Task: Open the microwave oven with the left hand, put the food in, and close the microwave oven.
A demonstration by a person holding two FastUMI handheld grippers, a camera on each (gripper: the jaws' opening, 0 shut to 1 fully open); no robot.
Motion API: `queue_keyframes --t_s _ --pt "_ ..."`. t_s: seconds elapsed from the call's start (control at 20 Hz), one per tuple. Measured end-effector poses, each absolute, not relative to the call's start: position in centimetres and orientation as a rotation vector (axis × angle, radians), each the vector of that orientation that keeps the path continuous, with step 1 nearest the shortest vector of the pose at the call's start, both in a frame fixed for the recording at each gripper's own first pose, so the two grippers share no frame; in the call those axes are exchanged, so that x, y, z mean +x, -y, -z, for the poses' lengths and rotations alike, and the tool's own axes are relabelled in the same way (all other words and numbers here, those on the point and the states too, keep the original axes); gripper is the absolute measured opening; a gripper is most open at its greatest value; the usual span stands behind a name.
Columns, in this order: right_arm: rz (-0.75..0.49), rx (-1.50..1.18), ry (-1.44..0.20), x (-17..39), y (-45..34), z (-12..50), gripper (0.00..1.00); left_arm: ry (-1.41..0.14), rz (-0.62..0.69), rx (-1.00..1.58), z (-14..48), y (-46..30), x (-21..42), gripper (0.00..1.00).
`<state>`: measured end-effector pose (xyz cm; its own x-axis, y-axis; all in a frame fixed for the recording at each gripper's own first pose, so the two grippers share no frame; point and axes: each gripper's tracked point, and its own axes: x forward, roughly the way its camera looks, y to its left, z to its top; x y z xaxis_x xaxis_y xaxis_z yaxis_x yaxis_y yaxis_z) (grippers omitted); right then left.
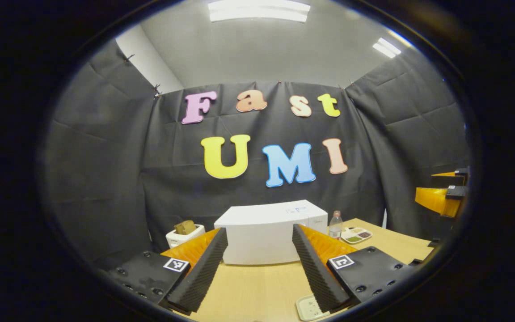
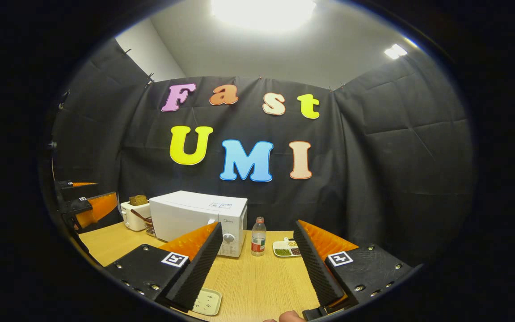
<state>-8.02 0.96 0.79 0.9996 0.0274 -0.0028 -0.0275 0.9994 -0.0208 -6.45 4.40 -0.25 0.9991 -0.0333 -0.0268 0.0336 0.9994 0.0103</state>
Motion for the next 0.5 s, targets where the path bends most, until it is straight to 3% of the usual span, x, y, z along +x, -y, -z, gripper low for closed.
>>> queue_keyframes --t_s 0.5 --pt "-0.035 -0.022 0.034 -8.41 -0.89 -1.86 0.97 -0.028 0.027 -0.006 0.13 -4.44 -6.85 0.98"
